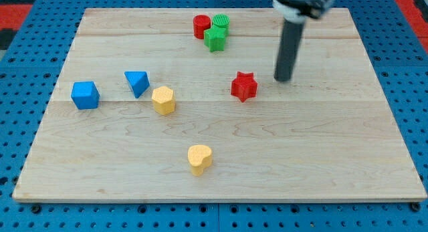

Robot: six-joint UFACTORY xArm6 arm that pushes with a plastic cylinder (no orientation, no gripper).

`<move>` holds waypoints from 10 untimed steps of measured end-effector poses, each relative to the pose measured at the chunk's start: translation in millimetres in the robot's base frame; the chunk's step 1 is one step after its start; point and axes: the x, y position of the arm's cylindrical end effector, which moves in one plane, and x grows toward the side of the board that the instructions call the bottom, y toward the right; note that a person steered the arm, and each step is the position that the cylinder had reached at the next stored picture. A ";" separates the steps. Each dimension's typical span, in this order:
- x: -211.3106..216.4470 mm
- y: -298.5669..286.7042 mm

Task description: Move the red star into the green star

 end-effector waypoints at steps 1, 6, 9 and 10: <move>23.2 -47.9; -65.3 -147.2; -109.7 -128.6; -117.8 -129.9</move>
